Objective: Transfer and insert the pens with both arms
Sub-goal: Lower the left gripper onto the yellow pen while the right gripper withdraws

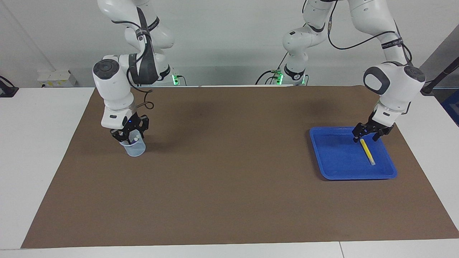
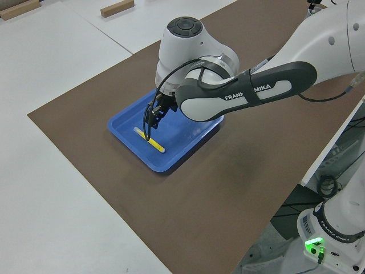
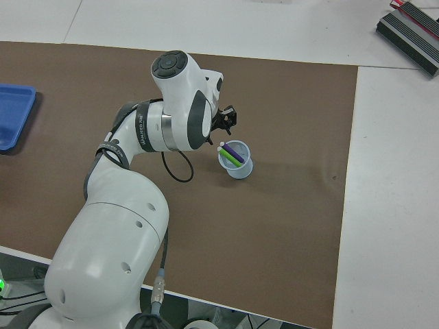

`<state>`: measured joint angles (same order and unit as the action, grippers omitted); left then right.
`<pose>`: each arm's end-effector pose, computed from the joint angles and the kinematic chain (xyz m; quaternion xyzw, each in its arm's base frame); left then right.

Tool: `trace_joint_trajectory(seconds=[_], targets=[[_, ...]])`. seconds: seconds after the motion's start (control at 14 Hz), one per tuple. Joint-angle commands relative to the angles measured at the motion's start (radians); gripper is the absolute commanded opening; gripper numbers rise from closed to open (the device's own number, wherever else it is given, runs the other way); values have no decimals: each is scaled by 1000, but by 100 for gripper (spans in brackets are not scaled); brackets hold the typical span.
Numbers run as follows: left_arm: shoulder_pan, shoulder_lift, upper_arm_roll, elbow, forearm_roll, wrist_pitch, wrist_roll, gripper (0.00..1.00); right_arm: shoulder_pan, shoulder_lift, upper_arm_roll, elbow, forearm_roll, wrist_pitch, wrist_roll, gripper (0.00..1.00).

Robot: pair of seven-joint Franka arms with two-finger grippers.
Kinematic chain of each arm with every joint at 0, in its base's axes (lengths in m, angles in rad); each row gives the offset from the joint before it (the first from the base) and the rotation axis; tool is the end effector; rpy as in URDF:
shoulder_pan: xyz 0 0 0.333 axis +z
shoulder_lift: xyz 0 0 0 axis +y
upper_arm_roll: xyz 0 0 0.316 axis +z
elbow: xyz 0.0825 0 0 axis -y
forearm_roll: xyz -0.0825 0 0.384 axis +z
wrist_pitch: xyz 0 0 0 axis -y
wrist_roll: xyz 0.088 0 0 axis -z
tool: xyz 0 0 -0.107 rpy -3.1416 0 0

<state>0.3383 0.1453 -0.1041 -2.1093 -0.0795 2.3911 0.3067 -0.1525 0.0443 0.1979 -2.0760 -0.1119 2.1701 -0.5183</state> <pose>0.5630 0.1347 0.3615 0.9970 -0.0079 0.0756 0.0169 0.5599 0.0203 0.4130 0.9505 0.3066 0.0147 0.0474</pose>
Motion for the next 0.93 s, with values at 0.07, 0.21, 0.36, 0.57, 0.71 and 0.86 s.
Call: trace_joint_trajectory(seconds=[0.07, 0.21, 0.36, 0.57, 0.71, 0.86], targets=[[21, 106, -8, 86, 23, 43, 35, 95, -21, -29, 15, -13, -15, 17, -9, 100], [21, 148, -6, 126, 26, 45, 48, 95, -19, -24, 17, 5, 0, 14, -8, 100], [22, 155, -6, 143, 38, 45, 48, 95, -10, -21, 17, 10, 5, 13, 53, 100], [22, 168, -6, 155, 67, 43, 51, 95, 16, -20, 18, 16, 79, 14, 138, 100], [36, 206, -8, 179, 96, 48, 52, 95, 28, -20, 18, 17, 147, 16, 219, 100], [42, 217, -8, 180, 96, 65, 54, 95, 50, -18, 18, 16, 181, 17, 297, 100]])
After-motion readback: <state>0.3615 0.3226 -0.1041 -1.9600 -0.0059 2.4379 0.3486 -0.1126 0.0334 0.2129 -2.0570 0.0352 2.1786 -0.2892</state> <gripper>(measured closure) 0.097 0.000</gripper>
